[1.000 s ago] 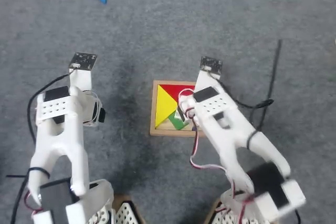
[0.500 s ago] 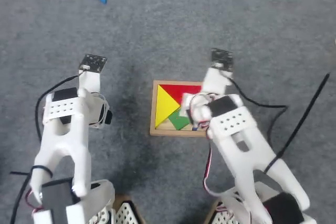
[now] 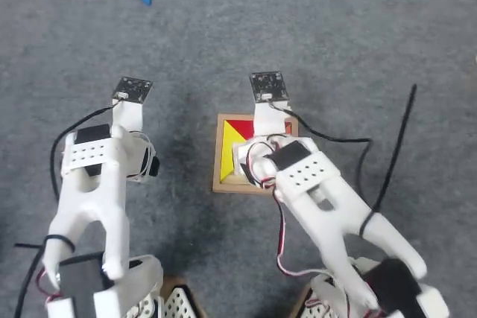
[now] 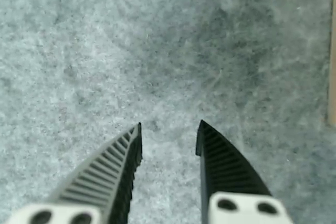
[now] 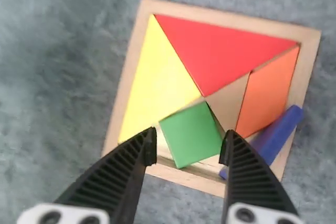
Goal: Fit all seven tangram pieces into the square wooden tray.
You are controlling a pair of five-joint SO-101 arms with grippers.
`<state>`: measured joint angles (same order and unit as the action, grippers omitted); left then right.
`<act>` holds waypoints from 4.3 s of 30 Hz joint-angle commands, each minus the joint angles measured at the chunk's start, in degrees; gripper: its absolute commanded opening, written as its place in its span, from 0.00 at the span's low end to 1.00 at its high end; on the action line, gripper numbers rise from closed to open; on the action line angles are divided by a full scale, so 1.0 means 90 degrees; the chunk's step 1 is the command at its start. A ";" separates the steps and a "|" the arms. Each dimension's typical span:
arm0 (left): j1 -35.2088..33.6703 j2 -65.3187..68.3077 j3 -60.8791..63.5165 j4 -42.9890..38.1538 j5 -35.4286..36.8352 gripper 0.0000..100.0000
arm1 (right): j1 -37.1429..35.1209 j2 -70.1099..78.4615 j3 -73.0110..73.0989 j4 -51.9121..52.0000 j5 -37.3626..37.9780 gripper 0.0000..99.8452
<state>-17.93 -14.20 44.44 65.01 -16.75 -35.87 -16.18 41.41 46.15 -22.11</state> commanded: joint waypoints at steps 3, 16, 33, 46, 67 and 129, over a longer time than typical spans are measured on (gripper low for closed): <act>0.0020 -0.0059 -0.0044 -0.0107 0.0049 0.17 | 0.0405 0.0190 -0.0088 -0.0151 0.0225 0.21; 0.0029 -0.0059 -0.0044 -0.0117 0.0049 0.17 | 0.0767 0.0005 0.0068 0.0054 0.0225 0.21; 0.0039 -0.0059 -0.0044 -0.0098 0.0039 0.17 | 0.1050 0.0171 0.0762 -0.0220 0.0596 0.21; 0.0020 -0.0059 -0.0044 -0.0098 0.0039 0.17 | 0.0259 0.0288 0.0557 -0.0015 0.0596 0.21; 0.0000 -0.0606 0.0073 -0.0078 0.0293 0.17 | 0.0239 -0.0777 0.1026 0.0523 0.0928 0.21; 0.1328 -0.9836 0.5788 0.0010 0.0479 0.17 | 0.3795 -0.9626 0.6115 0.3092 0.2960 0.01</act>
<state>-6.15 -102.90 96.92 64.66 -12.97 -2.11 -101.80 95.47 73.67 3.65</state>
